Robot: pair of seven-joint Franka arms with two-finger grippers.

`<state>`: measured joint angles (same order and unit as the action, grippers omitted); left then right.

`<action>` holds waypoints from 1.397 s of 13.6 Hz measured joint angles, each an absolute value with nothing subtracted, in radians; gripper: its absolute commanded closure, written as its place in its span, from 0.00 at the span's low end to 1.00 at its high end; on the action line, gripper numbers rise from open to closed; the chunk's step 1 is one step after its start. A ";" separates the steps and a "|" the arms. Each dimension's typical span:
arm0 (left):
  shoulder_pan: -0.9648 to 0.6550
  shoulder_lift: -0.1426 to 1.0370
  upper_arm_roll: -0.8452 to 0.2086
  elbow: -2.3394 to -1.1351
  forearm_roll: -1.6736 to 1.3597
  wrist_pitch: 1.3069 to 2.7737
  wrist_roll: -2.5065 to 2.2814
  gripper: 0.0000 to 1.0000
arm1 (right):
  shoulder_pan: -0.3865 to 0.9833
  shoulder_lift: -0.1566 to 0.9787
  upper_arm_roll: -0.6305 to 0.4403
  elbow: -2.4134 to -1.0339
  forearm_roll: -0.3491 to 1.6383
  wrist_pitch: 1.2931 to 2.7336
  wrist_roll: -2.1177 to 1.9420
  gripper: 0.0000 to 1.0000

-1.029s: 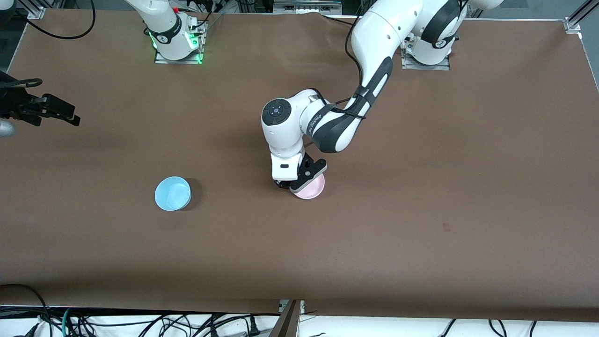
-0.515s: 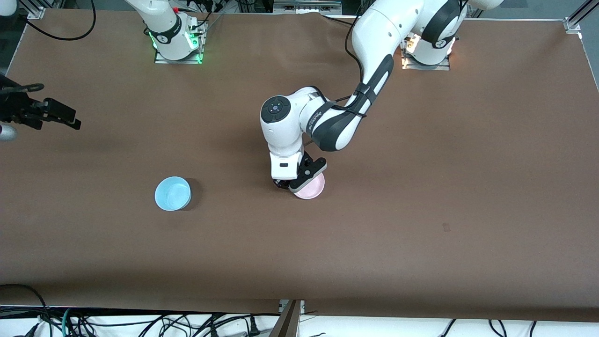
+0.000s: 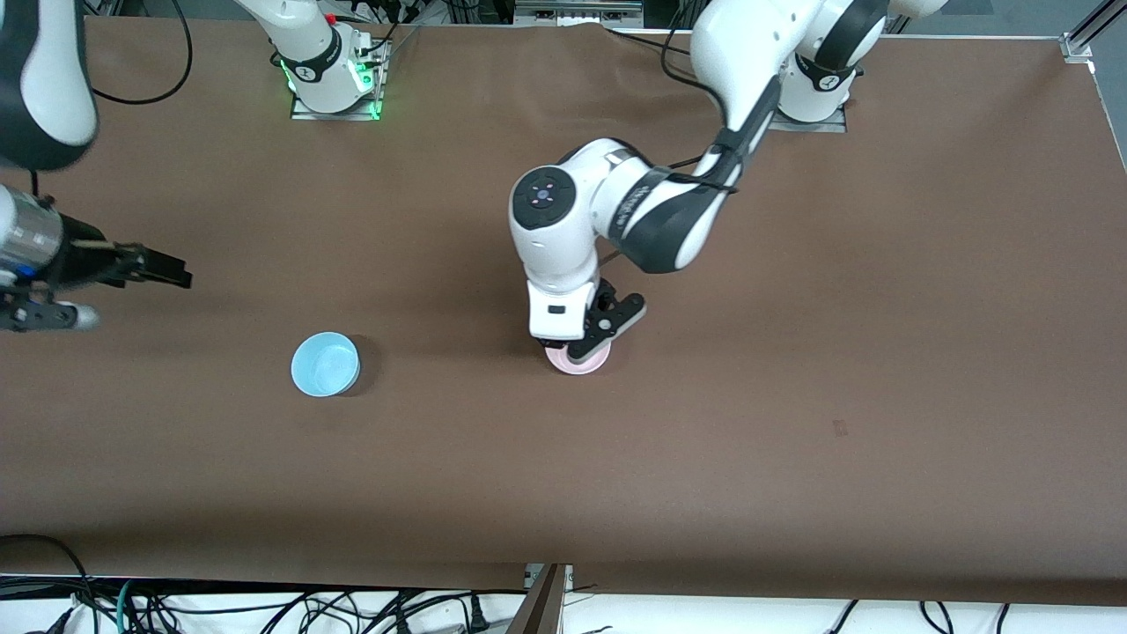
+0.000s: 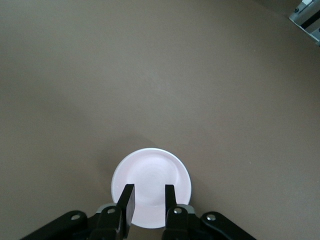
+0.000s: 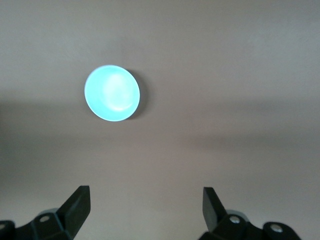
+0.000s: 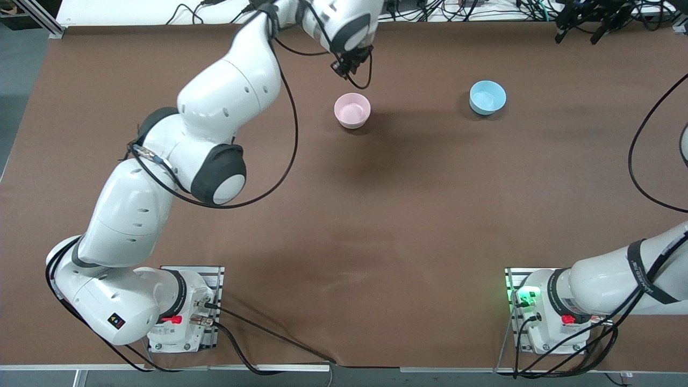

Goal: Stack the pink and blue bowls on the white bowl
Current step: 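Raise the left gripper while the right gripper reaches the blue bowl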

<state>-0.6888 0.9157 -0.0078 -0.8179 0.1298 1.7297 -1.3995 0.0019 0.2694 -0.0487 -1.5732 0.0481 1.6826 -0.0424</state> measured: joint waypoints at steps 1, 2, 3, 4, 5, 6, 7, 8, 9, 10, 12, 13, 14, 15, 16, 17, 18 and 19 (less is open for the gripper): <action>-0.670 0.893 -0.007 -0.816 0.120 1.692 -1.356 0.69 | 0.002 0.308 -0.048 -1.574 0.049 1.709 -0.042 0.01; -0.651 0.871 -0.007 -0.814 0.112 1.654 -1.312 0.69 | 0.004 0.346 -0.046 -1.575 0.049 1.755 -0.042 0.01; -0.633 0.849 -0.008 -0.813 0.100 1.621 -1.269 0.69 | 0.009 0.381 -0.043 -1.575 0.050 1.804 -0.042 0.01; -0.614 0.827 -0.007 -0.812 0.087 1.587 -1.221 0.69 | 0.018 0.415 -0.042 -1.575 0.050 1.849 -0.042 0.01; -0.595 0.805 -0.007 -0.812 0.077 1.557 -1.175 0.69 | 0.027 0.446 -0.041 -1.576 0.051 1.887 -0.040 0.01; -0.576 0.783 -0.007 -0.811 0.068 1.528 -1.128 0.69 | 0.033 0.478 -0.041 -1.577 0.052 1.924 -0.039 0.01; -0.555 0.761 -0.007 -0.811 0.058 1.500 -1.081 0.69 | 0.039 0.513 -0.040 -1.579 0.054 1.965 -0.038 0.01; -0.535 0.740 -0.007 -0.810 0.051 1.473 -1.033 0.69 | 0.047 0.549 -0.039 -1.579 0.055 2.010 -0.038 0.01; -0.513 0.719 -0.007 -0.810 0.047 1.447 -0.986 0.69 | 0.056 0.582 -0.039 -1.580 0.056 2.051 -0.037 0.01; -0.491 0.699 -0.007 -0.810 0.045 1.420 -0.937 0.69 | 0.065 0.613 -0.039 -1.580 0.057 2.086 -0.035 0.01; -0.443 0.664 -0.007 -0.810 0.035 1.371 -0.832 0.69 | 0.075 0.663 -0.039 -1.580 0.057 2.142 -0.035 0.04; -0.419 0.649 -0.007 -0.810 0.025 1.352 -0.786 0.69 | 0.078 0.681 -0.039 -1.580 0.057 2.158 -0.034 0.07; -0.395 0.638 -0.007 -0.810 0.019 1.337 -0.742 0.69 | 0.079 0.693 -0.039 -1.581 0.058 2.162 -0.033 0.11; -0.374 0.629 -0.007 -0.810 0.017 1.322 -0.697 0.69 | 0.079 0.699 -0.040 -1.581 0.070 2.162 -0.032 0.14; -0.355 0.621 -0.007 -0.810 0.016 1.309 -0.654 0.69 | 0.078 0.701 -0.040 -1.583 0.095 2.161 -0.032 0.19; -0.336 0.615 -0.007 -0.810 0.016 1.299 -0.608 0.69 | 0.078 0.701 -0.041 -1.585 0.117 2.160 -0.032 0.24; -0.314 0.608 -0.007 -0.810 0.016 1.289 -0.557 0.69 | 0.078 0.701 -0.041 -1.587 0.126 2.159 -0.032 0.32; -0.291 0.601 -0.007 -0.810 0.016 1.279 -0.506 0.68 | 0.078 0.701 -0.041 -1.592 0.131 2.158 -0.032 0.38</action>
<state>-0.2907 0.6008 -0.0068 -0.8098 0.0159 1.2786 -0.5060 0.0779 0.7006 -0.0411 -1.5917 0.1308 2.1584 -0.0320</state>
